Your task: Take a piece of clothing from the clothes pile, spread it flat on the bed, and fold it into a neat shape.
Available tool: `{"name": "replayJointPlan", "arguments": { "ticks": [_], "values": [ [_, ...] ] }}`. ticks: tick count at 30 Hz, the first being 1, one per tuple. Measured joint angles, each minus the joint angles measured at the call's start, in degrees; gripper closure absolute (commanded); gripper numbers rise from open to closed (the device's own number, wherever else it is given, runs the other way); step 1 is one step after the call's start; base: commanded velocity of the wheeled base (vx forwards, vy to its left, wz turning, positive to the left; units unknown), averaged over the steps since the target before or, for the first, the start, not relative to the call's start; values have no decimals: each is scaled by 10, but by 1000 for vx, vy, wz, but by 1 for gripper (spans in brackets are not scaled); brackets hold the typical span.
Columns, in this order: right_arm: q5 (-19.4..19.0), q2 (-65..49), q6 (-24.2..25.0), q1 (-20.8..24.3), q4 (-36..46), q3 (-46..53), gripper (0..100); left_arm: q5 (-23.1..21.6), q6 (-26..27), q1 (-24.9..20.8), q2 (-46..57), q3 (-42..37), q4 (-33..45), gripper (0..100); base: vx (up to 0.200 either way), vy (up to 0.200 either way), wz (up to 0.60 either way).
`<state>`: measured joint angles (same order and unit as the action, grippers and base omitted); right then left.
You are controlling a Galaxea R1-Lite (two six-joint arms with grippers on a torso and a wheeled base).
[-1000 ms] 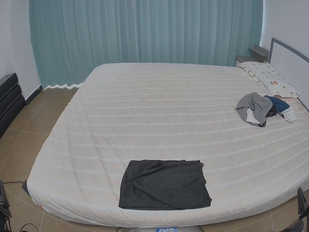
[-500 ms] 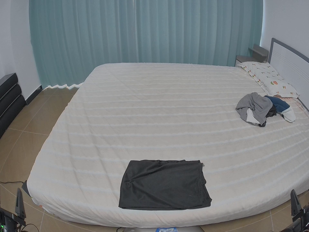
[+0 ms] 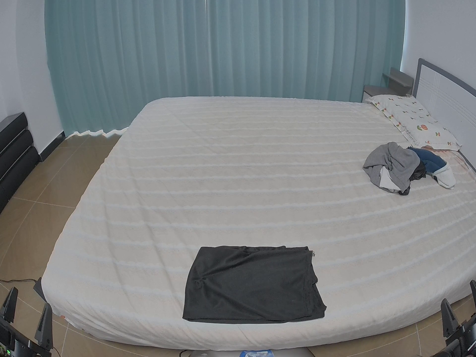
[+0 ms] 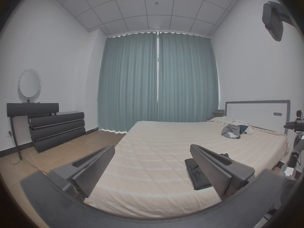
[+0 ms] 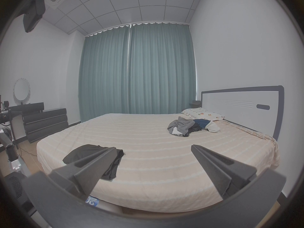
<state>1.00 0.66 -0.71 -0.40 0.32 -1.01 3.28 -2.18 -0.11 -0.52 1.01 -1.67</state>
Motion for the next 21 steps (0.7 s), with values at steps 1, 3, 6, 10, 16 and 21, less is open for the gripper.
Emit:
{"name": "replayJointPlan", "arguments": {
  "ticks": [1, 3, 6, 10, 16, 21],
  "values": [
    [0, 0, 0, 0, 0, 0, 0, 2, -2, 0, 0, 0, 6, 0, 0, 0, 0],
    [0, 0, 0, 0, 0, 0, 0, -1, 0, 0, 0, 0, 13, 0, 0, 0, 0],
    [0, 0, 0, 1, 0, 0, 0, -8, 9, 0, 0, 0, 19, 0, 0, 0, 0],
    [0, 0, 0, 0, 0, 0, 0, -10, 17, 0, 0, 0, 19, 0, 0, 0, 0],
    [0, 0, 0, 0, 0, 0, 0, -10, 19, 0, 0, 0, 19, 0, 0, 0, 0],
    [0, 1, 1, 0, 0, 0, 0, -11, 19, 0, -1, 0, 19, 0, 0, 0, 0]
  ]
}}
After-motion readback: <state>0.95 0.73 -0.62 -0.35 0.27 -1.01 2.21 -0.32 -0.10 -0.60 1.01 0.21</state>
